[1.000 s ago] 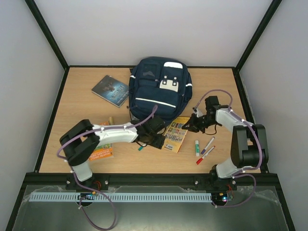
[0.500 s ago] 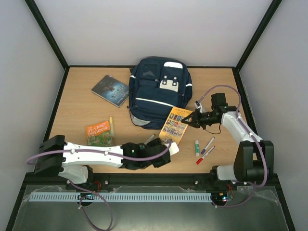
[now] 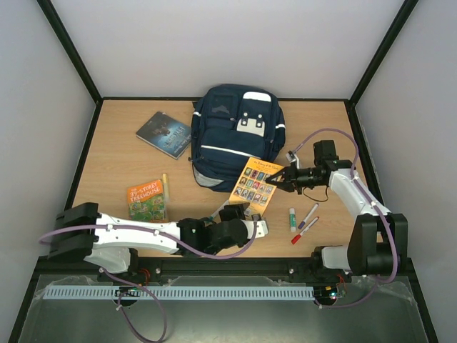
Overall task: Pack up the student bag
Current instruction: Pick up the book from the center of the board.
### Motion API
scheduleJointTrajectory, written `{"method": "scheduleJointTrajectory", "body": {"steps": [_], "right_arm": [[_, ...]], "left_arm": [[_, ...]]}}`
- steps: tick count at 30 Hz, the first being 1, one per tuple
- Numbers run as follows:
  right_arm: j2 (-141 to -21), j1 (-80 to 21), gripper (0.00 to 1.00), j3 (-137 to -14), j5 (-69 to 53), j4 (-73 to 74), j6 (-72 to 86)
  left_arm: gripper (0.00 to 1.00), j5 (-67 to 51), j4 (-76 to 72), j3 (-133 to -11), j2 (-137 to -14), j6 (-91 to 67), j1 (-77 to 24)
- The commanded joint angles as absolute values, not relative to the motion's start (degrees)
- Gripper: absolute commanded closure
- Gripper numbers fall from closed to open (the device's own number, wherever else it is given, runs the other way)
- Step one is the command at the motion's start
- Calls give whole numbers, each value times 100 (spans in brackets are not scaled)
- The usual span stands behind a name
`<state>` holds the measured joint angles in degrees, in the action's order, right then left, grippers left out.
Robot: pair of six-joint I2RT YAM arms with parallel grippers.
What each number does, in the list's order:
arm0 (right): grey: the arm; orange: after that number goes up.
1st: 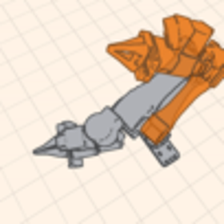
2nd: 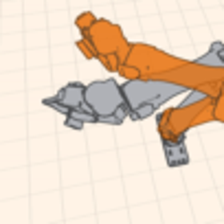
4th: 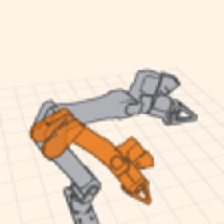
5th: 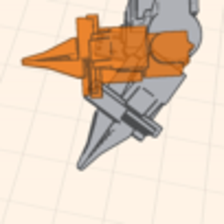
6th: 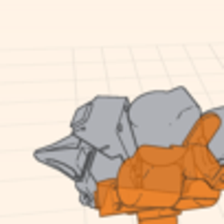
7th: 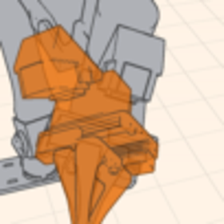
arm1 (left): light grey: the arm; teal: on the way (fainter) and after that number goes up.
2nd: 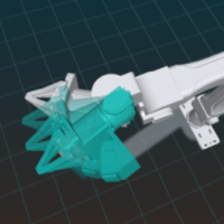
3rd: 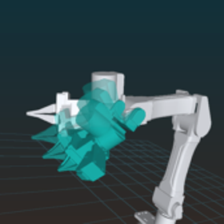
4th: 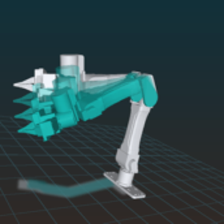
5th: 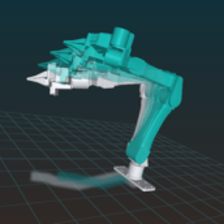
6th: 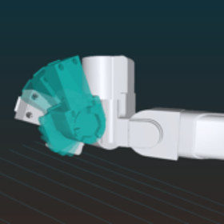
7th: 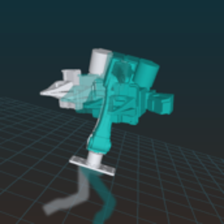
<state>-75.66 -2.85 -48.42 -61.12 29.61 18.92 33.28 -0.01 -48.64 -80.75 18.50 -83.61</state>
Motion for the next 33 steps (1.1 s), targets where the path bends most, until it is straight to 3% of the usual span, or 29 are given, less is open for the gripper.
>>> {"method": "scheduleJointTrajectory", "body": {"steps": [1,10,15,25,26,29,33], "right_arm": [[-7611,-270,99,-4769,-6927,2962,2135],[-7558,-272,99,-4619,-7248,2672,2415],[-7568,-272,99,-4613,-7503,2644,2454],[-7600,-272,99,-4610,-7493,2470,2598],[-7585,-272,93,-4626,-7485,2439,2609],[-7535,-225,60,-4748,-7465,2418,2589],[-7403,83,39,-5370,-7455,2905,1985]], "left_arm": [[32,3819,-707,-4665,-8307,2463,-8376],[36,4551,-1549,-4185,-8366,3006,-8296],[47,5283,-1800,-4016,-8288,3222,-8241],[79,4993,-1439,-4013,-7536,2777,-7941],[82,4958,-1430,-4048,-7525,2720,-7909],[90,4786,-1162,-4243,-7499,2319,-7730],[97,3836,-702,-4494,-7097,1287,-7149]]}}
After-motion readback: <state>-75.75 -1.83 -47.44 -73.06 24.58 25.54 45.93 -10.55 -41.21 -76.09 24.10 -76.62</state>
